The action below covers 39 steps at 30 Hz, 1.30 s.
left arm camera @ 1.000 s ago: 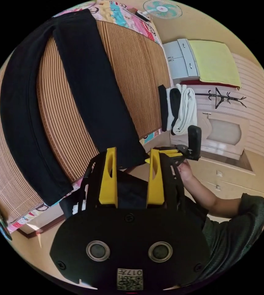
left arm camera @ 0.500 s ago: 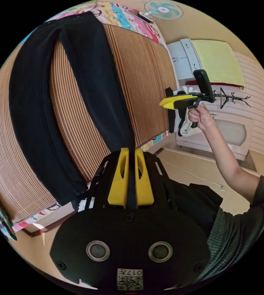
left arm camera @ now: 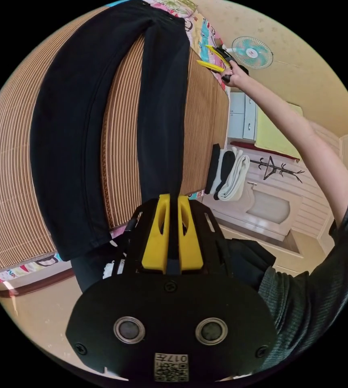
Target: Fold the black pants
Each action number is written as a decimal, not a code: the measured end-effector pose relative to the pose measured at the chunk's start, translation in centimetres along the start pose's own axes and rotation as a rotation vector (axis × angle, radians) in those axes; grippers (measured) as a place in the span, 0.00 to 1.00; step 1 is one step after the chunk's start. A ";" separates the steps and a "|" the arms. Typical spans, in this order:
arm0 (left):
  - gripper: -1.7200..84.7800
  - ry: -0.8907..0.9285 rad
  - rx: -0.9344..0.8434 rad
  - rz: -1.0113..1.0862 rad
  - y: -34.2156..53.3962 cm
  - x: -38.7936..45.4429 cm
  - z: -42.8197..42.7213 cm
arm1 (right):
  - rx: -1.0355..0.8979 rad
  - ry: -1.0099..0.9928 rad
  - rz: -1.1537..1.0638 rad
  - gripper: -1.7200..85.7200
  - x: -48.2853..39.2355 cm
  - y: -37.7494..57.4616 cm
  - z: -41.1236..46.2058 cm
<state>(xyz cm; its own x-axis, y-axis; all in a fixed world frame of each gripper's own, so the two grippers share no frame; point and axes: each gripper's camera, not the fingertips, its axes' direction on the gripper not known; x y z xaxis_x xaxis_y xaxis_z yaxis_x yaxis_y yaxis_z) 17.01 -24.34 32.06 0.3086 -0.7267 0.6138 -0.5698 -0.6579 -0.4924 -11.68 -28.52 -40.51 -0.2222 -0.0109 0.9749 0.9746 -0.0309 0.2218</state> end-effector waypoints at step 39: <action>0.06 0.168 0.130 -0.073 3.4 -9.3 -12.8 | -0.277 0.095 -0.417 0.12 -7.1 12.5 21.1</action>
<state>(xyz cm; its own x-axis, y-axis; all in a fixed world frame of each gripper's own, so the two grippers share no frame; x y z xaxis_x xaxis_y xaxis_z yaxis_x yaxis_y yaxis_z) 2.47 -17.29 32.54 0.2080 -0.6399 0.7398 -0.4446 -0.7355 -0.5113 2.67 -7.78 -44.33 -0.6045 -0.0314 0.7960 0.7616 -0.3155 0.5660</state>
